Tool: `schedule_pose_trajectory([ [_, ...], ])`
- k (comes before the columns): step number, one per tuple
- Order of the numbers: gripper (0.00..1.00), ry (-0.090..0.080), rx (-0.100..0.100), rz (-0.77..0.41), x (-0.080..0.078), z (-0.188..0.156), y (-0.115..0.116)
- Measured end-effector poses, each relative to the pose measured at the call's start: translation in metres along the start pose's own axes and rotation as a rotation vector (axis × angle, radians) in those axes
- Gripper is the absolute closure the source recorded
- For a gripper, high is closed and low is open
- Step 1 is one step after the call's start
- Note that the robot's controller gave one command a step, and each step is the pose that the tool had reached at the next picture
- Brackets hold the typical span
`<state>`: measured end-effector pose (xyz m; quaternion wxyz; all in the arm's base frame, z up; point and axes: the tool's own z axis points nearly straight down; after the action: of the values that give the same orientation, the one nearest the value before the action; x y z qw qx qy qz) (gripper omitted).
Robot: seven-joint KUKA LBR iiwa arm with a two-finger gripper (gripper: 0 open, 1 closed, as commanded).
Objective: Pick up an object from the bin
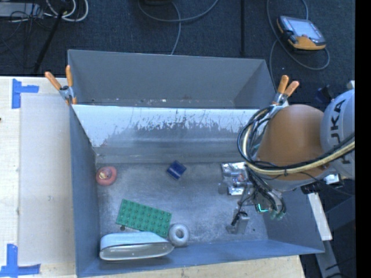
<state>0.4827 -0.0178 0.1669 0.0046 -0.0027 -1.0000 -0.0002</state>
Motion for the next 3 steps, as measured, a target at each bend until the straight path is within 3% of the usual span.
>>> schedule_pose_trajectory([
  [1,0.00,-0.012,0.003,0.023,-0.082,0.059,-0.067],
  [2,0.00,-0.006,0.001,0.094,-0.070,0.099,-0.133],
  [3,0.00,-0.012,-0.002,0.259,-0.106,0.096,-0.120],
])
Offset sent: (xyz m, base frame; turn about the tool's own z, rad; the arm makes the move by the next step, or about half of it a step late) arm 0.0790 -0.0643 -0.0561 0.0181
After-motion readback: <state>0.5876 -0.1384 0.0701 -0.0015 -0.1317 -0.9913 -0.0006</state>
